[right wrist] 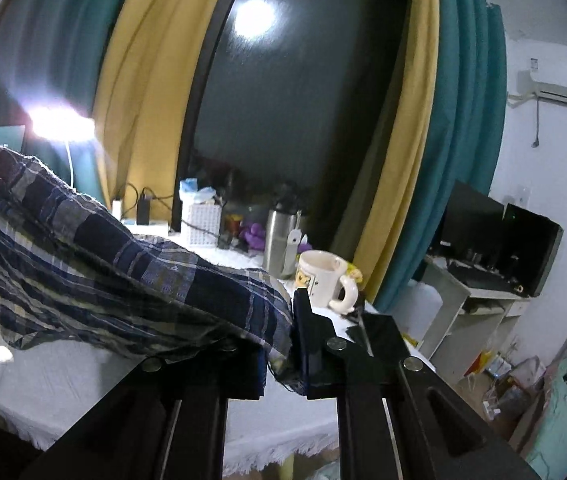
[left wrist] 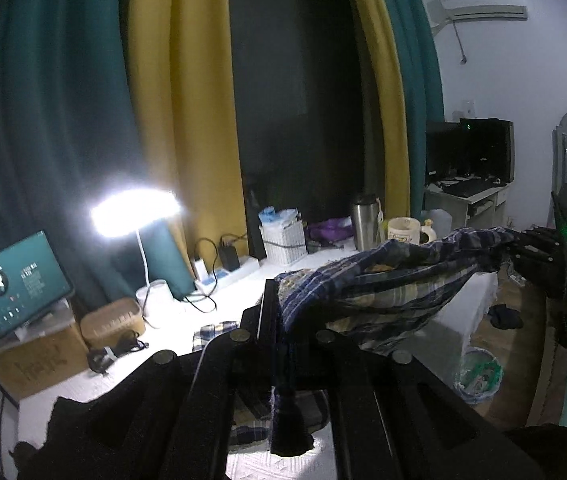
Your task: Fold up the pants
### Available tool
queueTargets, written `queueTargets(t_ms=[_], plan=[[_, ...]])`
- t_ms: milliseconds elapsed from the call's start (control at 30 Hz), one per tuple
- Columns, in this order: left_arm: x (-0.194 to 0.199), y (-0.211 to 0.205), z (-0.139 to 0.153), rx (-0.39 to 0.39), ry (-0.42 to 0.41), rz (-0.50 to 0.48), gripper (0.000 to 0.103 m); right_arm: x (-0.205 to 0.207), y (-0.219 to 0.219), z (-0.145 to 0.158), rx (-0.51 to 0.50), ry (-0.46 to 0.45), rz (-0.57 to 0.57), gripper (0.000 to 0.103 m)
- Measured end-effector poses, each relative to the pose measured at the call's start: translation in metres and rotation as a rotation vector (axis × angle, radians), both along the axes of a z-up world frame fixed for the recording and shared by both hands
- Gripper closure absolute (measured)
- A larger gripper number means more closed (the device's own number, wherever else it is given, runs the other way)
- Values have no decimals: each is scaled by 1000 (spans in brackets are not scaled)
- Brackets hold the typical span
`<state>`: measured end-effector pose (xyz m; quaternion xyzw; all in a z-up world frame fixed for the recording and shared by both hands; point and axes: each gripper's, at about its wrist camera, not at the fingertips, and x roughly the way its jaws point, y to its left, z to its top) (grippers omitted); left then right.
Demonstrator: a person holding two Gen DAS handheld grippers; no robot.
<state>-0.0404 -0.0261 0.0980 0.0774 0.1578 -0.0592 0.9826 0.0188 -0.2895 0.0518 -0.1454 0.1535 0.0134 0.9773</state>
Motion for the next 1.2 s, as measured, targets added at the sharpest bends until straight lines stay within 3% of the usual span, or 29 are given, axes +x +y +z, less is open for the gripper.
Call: queueTargets(t_ms=[133, 433, 800, 1200], plan=[[-13, -3, 4, 19, -10, -1, 100, -12, -3, 7, -1, -26, 1, 91], [2, 5, -21, 19, 90, 20, 100, -4, 1, -5, -9, 25, 25, 91], [41, 18, -30, 1, 136, 24, 100, 43, 12, -5, -24, 68, 18, 91], [113, 42, -39, -32, 200, 21, 100, 109, 25, -10, -44, 125, 11, 91]])
